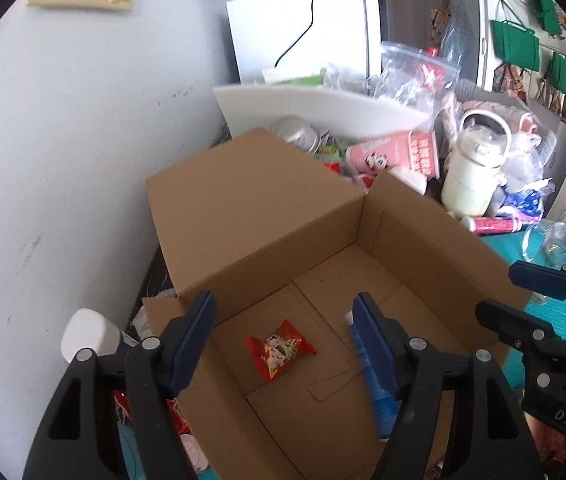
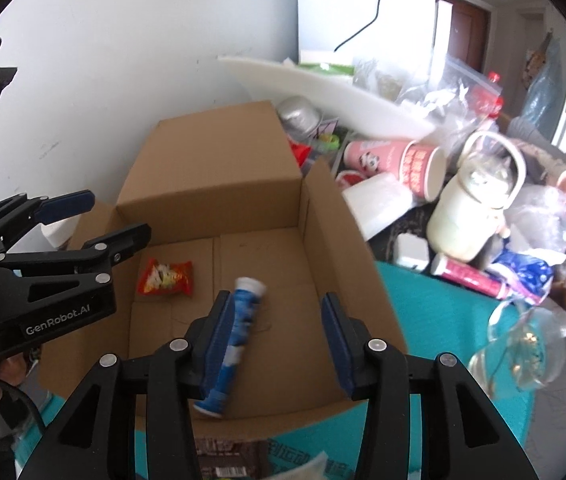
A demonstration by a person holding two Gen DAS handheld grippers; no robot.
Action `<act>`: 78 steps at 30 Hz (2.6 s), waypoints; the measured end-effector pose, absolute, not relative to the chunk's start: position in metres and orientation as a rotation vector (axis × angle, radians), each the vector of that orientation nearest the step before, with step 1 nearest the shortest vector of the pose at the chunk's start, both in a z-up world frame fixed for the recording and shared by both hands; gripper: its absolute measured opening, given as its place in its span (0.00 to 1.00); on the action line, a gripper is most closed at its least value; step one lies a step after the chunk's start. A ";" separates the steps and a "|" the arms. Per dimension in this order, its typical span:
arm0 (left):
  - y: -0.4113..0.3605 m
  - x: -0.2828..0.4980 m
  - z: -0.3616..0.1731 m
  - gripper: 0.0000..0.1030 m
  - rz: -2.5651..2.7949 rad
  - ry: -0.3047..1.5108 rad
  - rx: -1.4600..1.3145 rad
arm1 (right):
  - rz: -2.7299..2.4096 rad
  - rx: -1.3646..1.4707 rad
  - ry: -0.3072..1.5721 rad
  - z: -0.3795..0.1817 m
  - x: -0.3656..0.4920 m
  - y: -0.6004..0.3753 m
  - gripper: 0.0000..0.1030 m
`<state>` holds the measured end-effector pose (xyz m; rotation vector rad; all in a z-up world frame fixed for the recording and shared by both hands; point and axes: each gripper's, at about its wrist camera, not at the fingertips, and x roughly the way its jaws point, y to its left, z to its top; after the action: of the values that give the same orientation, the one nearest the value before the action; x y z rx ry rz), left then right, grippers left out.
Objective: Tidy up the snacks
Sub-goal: 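Open both grippers to drop the bag and tube into the box, then move both tools back over the remaining snacks on the table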
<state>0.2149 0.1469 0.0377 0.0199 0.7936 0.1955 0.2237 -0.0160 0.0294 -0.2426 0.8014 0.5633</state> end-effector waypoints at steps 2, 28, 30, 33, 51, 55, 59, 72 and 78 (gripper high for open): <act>0.142 0.208 0.048 0.68 0.186 0.774 0.024 | 0.555 -0.236 0.778 0.040 0.217 -0.022 0.44; 0.070 0.118 0.126 0.68 -0.024 0.608 0.029 | 0.382 -0.232 0.530 0.120 0.114 -0.103 0.69; 0.066 0.108 0.129 0.68 -0.035 0.586 0.031 | 0.368 -0.233 0.511 0.121 0.103 -0.108 0.69; 0.060 0.095 0.131 0.68 -0.052 0.567 0.039 | 0.345 -0.223 0.499 0.121 0.086 -0.115 0.69; 0.028 0.035 0.097 0.68 -0.216 0.564 0.102 | 0.313 -0.153 0.565 0.075 0.010 -0.145 0.69; 0.025 0.033 0.075 0.68 -0.250 0.619 0.087 | 0.315 -0.113 0.597 0.052 0.000 -0.151 0.69; 0.023 0.032 0.053 0.68 -0.276 0.669 0.055 | 0.302 -0.090 0.626 0.034 -0.008 -0.156 0.69; 0.005 0.045 -0.017 0.68 -0.294 0.829 -0.009 | 0.255 -0.029 0.717 -0.020 -0.022 -0.177 0.69; -0.005 0.056 -0.037 0.68 -0.299 0.870 -0.012 | 0.248 -0.035 0.742 -0.037 -0.017 -0.178 0.69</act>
<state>0.0564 -0.0046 -0.0373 -0.0124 0.8703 -0.2993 -0.0172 -0.1777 -0.0370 -0.0347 0.7419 0.2476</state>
